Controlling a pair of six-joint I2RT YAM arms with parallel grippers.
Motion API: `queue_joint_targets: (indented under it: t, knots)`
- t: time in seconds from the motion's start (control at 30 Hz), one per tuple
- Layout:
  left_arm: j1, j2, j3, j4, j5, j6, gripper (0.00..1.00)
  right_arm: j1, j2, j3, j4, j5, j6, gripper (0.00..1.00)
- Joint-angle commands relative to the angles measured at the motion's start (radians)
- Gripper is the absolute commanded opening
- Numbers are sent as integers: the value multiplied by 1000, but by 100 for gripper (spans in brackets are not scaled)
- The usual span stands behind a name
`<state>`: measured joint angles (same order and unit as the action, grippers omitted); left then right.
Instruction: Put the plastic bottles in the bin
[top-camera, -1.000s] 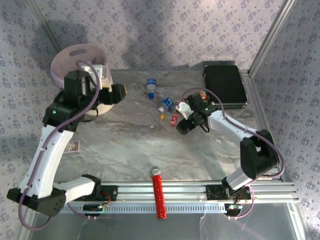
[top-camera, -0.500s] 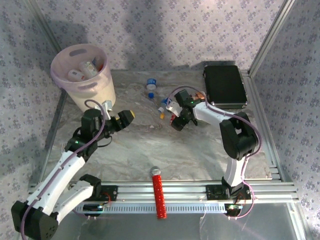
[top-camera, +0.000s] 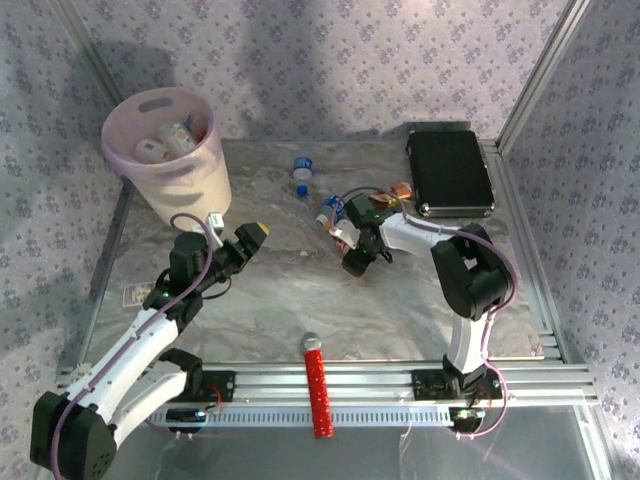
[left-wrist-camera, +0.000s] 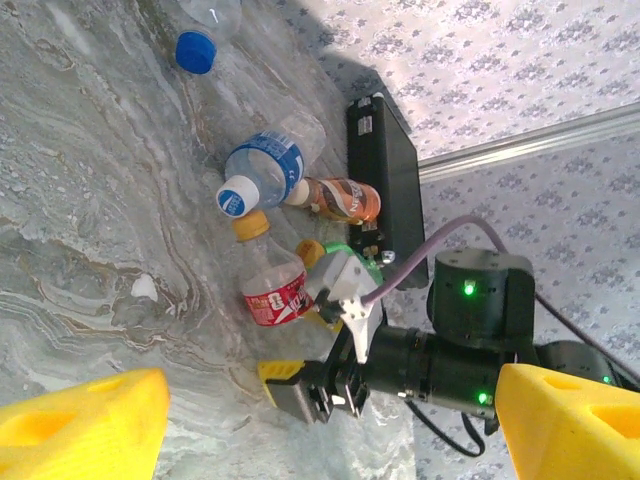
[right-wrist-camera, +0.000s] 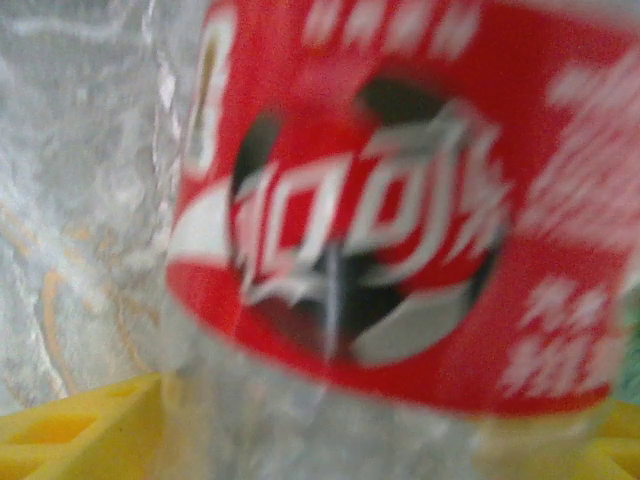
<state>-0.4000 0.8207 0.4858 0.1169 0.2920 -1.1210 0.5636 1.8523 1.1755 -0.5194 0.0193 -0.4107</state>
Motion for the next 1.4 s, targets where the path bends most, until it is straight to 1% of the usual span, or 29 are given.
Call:
queue_joint_targets:
  t: [0.0, 0.17, 0.37, 0.47, 0.53, 0.63, 0.77, 0.87, 1.07, 1.17, 1.27, 1.37]
  knots:
    - [-4, -4, 0, 71, -6, -31, 85, 8, -61, -38, -20, 2, 39, 75]
    - [-9, 3, 5, 66, -16, -28, 85, 7, -116, -85, 41, 4, 63, 67]
    - [-22, 12, 10, 66, -25, -30, 85, 6, -132, -89, 55, -3, 61, 60]
    - [-27, 24, 10, 85, -26, -44, 85, 13, -145, -82, 38, -9, 67, 60]
    - [-35, 39, 8, 119, -22, -63, 86, 24, -185, -84, 35, -32, 85, 59]
    - [-60, 84, 11, 190, -17, -91, 92, 65, -288, -90, 37, -80, 133, 59]
    - [-122, 147, 28, 272, -50, -118, 100, 138, -413, -138, 136, -148, 200, 58]
    - [-155, 179, 59, 291, -63, -118, 100, 178, -468, -157, 205, -184, 236, 58]
    - [-208, 242, 109, 325, -88, -125, 100, 241, -521, -188, 294, -231, 292, 58]
    - [-239, 283, 116, 387, -89, -143, 100, 263, -518, -190, 300, -237, 304, 58]
    - [-264, 320, 138, 392, -93, -137, 100, 282, -524, -200, 318, -239, 307, 59]
    - [-275, 337, 139, 412, -106, -143, 95, 293, -539, -212, 338, -243, 316, 59]
